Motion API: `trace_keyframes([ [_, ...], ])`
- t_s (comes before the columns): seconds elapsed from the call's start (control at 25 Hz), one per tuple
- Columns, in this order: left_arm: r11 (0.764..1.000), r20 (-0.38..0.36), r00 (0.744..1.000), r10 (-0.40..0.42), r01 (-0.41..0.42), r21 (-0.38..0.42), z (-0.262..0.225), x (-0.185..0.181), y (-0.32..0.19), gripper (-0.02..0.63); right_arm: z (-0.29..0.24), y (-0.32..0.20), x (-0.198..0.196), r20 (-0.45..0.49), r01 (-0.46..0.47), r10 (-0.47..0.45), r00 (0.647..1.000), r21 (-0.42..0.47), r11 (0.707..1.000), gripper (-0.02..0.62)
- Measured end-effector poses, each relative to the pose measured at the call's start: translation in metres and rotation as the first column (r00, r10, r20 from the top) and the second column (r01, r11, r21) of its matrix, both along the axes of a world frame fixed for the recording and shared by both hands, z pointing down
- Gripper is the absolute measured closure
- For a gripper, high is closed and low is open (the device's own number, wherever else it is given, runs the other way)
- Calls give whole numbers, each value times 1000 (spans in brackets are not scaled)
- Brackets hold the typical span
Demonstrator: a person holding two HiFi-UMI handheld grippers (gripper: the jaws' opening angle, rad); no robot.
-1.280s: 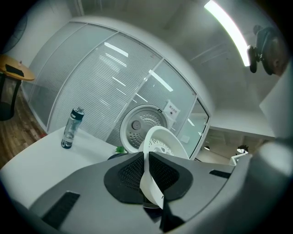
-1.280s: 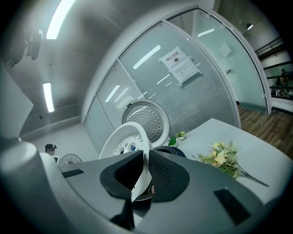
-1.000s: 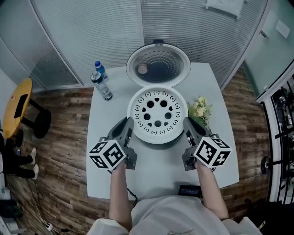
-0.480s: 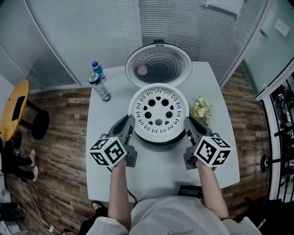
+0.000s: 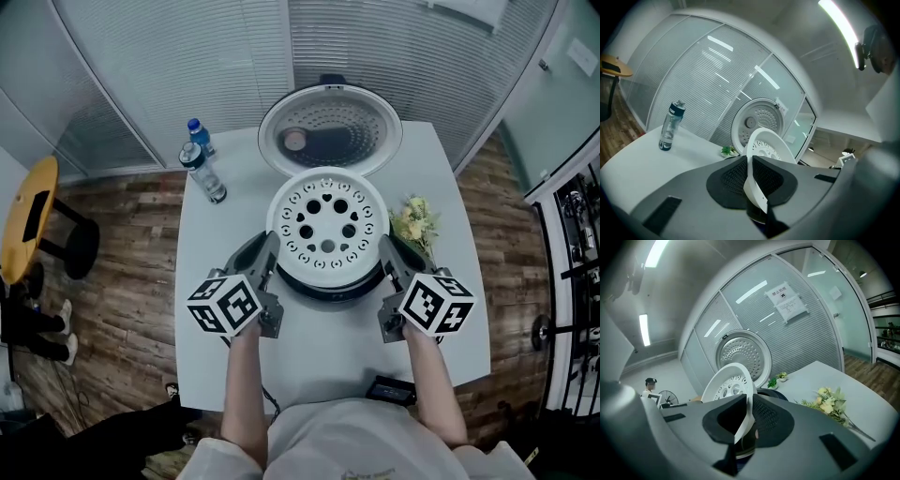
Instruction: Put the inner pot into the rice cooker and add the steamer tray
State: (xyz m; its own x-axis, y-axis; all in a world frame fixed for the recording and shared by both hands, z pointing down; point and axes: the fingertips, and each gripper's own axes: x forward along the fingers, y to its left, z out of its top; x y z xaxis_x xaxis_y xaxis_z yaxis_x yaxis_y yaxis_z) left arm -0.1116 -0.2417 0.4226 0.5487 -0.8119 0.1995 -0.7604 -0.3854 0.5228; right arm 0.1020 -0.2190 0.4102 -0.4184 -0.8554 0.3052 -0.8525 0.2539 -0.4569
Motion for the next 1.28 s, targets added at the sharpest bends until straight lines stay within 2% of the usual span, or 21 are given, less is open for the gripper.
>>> trace_keyframes([
  [0.72, 998, 71, 997, 14, -10, -57, 19, 3, -16, 568, 21, -13, 0, -44, 4, -7, 999, -68, 998, 541],
  [1.04, 998, 136, 990, 20, -12, -65, 25, 5, -23, 563, 27, -21, -2, -158, 28, -38, 987, -68, 997, 531],
  [1.28, 998, 213, 977, 29, -15, -66, 32, 7, -24, 549, 33, -23, -2, -227, 49, -64, 972, -70, 996, 523],
])
